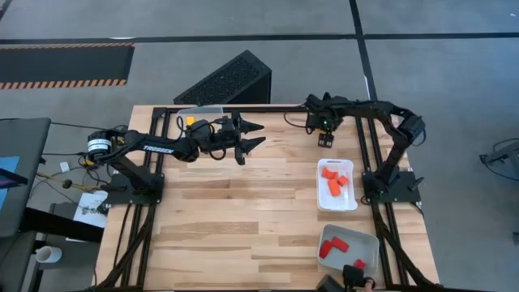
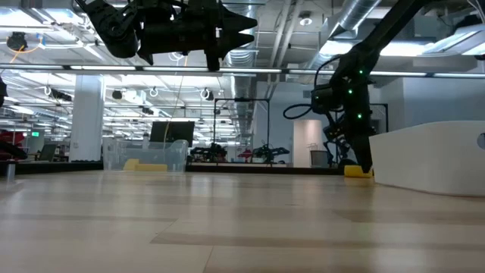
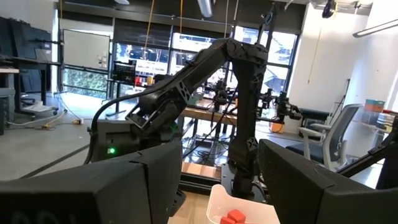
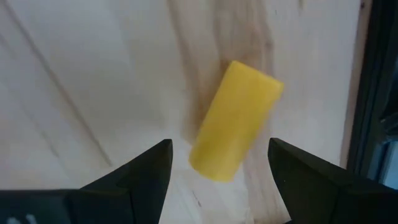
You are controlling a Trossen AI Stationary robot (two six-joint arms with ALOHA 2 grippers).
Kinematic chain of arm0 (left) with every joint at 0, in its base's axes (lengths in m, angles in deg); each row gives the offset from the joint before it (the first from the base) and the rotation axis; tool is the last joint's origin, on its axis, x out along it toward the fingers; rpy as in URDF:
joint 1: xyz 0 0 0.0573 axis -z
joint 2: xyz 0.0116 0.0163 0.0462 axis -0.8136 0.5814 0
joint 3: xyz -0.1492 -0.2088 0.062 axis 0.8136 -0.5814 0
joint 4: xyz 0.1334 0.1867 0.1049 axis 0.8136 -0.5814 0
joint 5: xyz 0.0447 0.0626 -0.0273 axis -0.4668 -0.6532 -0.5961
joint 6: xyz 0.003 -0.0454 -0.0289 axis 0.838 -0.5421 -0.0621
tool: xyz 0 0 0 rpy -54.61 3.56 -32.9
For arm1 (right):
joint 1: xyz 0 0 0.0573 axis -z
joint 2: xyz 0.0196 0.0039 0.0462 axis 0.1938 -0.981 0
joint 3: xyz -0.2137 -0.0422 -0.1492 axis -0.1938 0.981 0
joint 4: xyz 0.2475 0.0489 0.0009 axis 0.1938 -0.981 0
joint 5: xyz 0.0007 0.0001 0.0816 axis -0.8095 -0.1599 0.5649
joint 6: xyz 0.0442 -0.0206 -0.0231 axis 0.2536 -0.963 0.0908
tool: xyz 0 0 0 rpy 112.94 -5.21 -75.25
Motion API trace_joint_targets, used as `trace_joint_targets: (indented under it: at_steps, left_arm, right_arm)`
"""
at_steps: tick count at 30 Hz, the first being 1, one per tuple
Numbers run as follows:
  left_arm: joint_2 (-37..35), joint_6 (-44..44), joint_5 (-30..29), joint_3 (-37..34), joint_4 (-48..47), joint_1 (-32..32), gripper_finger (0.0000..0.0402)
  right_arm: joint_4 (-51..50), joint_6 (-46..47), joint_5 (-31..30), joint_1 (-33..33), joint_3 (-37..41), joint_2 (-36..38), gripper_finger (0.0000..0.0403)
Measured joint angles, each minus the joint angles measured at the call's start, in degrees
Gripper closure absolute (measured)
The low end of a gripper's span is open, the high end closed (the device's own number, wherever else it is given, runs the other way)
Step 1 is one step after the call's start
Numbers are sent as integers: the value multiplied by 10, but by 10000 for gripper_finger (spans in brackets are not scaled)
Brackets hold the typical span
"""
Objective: Sort & place blocks by color
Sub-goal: Put the yellow block into the transparent bin
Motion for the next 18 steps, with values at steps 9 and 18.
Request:
trace_joint_targets:
  at_steps: [9,18]
  left_arm:
    - [0,-1,10,0,0,0,201]
    - [0,-9,41,16,-12,1,201]
  right_arm:
    - [-40,47,1,-41,-30,0,117]
    - [-29,165,34,-30,-35,0,117]
